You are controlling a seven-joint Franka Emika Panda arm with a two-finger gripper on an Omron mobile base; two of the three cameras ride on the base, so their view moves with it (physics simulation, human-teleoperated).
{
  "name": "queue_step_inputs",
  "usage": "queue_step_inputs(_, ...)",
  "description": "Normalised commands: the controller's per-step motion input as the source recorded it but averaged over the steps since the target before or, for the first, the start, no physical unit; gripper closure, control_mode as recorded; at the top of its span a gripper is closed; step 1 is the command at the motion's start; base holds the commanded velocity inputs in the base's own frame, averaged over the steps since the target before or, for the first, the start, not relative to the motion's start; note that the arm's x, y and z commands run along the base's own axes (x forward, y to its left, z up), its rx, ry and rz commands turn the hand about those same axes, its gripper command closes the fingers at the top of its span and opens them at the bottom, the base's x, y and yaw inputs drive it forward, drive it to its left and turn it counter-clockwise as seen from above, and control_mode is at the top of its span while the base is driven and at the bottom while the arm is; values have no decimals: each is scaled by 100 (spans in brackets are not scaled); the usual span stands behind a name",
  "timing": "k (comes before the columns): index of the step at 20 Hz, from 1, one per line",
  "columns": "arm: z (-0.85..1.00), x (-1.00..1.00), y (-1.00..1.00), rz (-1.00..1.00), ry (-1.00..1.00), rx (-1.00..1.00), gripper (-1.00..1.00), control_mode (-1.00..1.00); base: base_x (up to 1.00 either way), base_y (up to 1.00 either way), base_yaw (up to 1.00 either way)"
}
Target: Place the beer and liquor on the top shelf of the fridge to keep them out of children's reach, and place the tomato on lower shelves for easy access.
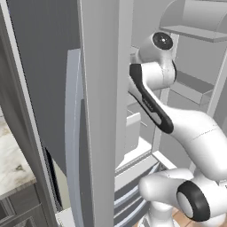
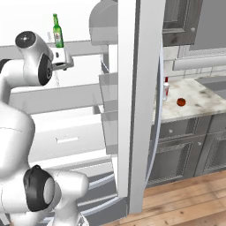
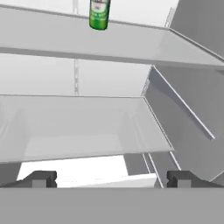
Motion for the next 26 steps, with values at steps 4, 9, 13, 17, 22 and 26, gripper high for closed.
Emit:
queue_step_inputs(4, -7, -73, -13, 19, 12, 0, -100, -100, 0, 0, 0)
queue_step_inputs(9, -2, -62, -25, 2, 9, -1, -100, -100, 0, 0, 0)
queue_step_inputs(13, 0, -55, -14, -5, 7, -5, -100, -100, 0, 0, 0)
queue_step_inputs(17, 0, -53, -10, -7, 7, -6, -100, -100, 0, 0, 0)
queue_step_inputs(22, -4, -43, -7, -7, 8, -5, -100, -100, 0, 0, 0)
queue_step_inputs(26, -7, -42, -11, -7, 7, -4, -100, -100, 0, 0, 0)
